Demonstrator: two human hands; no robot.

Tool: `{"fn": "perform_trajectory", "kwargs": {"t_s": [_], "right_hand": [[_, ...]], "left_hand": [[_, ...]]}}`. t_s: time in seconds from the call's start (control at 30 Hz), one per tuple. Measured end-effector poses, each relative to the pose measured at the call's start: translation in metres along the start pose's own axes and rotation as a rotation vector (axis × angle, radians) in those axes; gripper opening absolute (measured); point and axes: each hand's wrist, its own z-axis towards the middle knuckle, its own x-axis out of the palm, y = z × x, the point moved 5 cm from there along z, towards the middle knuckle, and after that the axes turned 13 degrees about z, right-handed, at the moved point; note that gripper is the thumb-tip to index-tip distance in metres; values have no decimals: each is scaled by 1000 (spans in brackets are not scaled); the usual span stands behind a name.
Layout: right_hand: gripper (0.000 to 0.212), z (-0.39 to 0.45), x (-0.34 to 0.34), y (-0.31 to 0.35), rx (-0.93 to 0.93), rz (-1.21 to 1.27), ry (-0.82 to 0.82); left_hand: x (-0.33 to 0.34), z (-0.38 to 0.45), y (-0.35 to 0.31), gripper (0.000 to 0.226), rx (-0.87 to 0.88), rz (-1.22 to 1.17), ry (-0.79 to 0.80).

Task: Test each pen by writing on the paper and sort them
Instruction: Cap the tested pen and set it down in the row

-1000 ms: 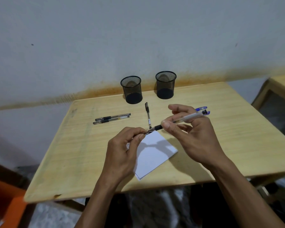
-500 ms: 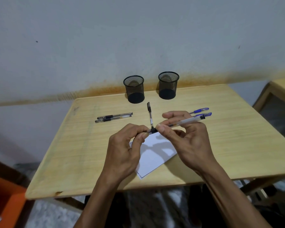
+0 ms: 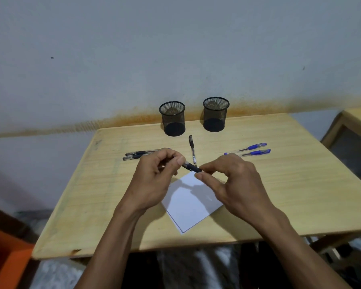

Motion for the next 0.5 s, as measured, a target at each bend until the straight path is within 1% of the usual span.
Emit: {"fn": "perform_trajectory", "kwargs": {"t_s": [0.07,0.13,0.17,0.23,0.3,0.33,0.43,0.5], "right_hand": [[12,0,10,-1,39,15,16],[9,4,17,-7,120,39,3],[9,8,17,-12,177,56,-31],[9,20,16,-23,308,97,-124],[14,36,17,-36,439,110,-203],[17,46,19,-42,493,90,-223],[15,75,32,-63,598,-54,-217],[17,89,44,-76,636,-142,-190]], "left_hand": [[-1,7,1,15,-19,2,-37],[-2,12,11,17,-58,34,-95],[-4,14,22,21,-81,112,-126],[-9,11,51,32,-149,404,-182],[-15,3,81,38,-234,705,-201],[-17,-1,95,38,-270,800,-199],[-17,-7,121,43,-303,975,-169],[-14,-10,131,52,-321,1014,-144]]}}
